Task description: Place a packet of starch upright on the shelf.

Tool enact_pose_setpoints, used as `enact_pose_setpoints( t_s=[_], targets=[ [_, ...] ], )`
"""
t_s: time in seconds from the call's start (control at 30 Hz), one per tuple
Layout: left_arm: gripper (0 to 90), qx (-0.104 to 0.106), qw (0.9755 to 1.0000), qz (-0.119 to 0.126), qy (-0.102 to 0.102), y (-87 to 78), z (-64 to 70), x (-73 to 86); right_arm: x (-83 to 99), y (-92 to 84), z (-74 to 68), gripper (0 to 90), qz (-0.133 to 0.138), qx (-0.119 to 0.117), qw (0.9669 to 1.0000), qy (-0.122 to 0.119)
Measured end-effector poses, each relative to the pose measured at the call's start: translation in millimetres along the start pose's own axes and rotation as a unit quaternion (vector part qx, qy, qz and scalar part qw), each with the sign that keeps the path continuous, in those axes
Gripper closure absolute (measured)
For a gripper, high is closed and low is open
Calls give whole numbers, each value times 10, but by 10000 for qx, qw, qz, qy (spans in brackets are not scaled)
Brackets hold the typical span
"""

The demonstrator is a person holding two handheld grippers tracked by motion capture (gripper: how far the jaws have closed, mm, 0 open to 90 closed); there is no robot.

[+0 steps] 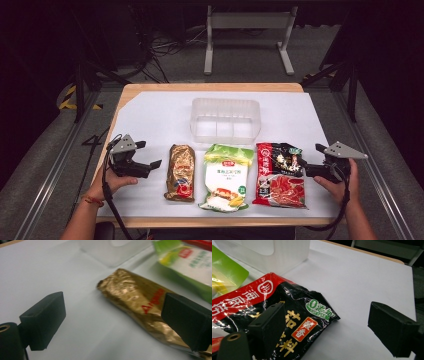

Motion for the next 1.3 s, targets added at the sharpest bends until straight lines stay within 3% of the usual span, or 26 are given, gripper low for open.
enact_pose_setpoints(
  t_s=[0.07,0.13,0.33,0.47,0.57,0.63,0.67,0.7,0.73,0.77,0.93,1.0,1.13,1.3],
  targets=[
    [65,202,9998,-13,49,29,83,-3,-14,6,-17,155,21,-46,10000,-9],
    [67,193,9998,-103,20,68,107,21,-24,17,-40,154,2,-64,10000,-64],
    [69,251,9996,-44,134,96,183,-19,-31,64,-92,154,-66,-126,9998,-133],
    [111,425,9989,-142,116,174,276,-45,-47,65,-142,153,-30,-214,9996,-177],
    [113,549,9979,-268,229,250,396,-86,-37,76,-138,152,-51,-223,9996,-161],
    [118,673,9962,-434,331,275,495,-133,-35,83,-127,152,-54,-207,9997,-148],
    [115,816,9952,-419,336,284,549,-166,-39,86,-126,152,-53,-203,9997,-137],
    [116,816,9952,-419,336,284,549,-166,-39,86,-126,152,-53,-203,9997,-137],
    [115,968,9935,-513,296,345,608,-207,-48,88,-131,152,-44,-223,9997,-101],
    [113,968,9935,-513,296,345,608,-207,-48,88,-131,152,-44,-223,9997,-101],
    [110,1146,9868,-964,612,644,755,-224,-46,78,-139,152,-96,-171,9997,-126],
    [106,1213,9848,-1101,581,802,823,-257,-41,79,-147,152,-99,-187,9997,-105],
    [111,1235,9835,-1191,580,920,887,-288,-16,76,-163,152,-151,-202,9996,-149],
    [116,1373,9783,-1474,490,1053,991,-311,-12,103,-176,156,-184,-275,9993,-145]
  ],
)
Point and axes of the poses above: each handheld gripper's, and its own axes: y roughly forward along the jaws, x roughly out of its underside, z roughly to its right, the point moved 10 cm from there along y, roughly forward along the jaws, and after that the axes turned 9 degrees about -y, right-handed, at the moved point
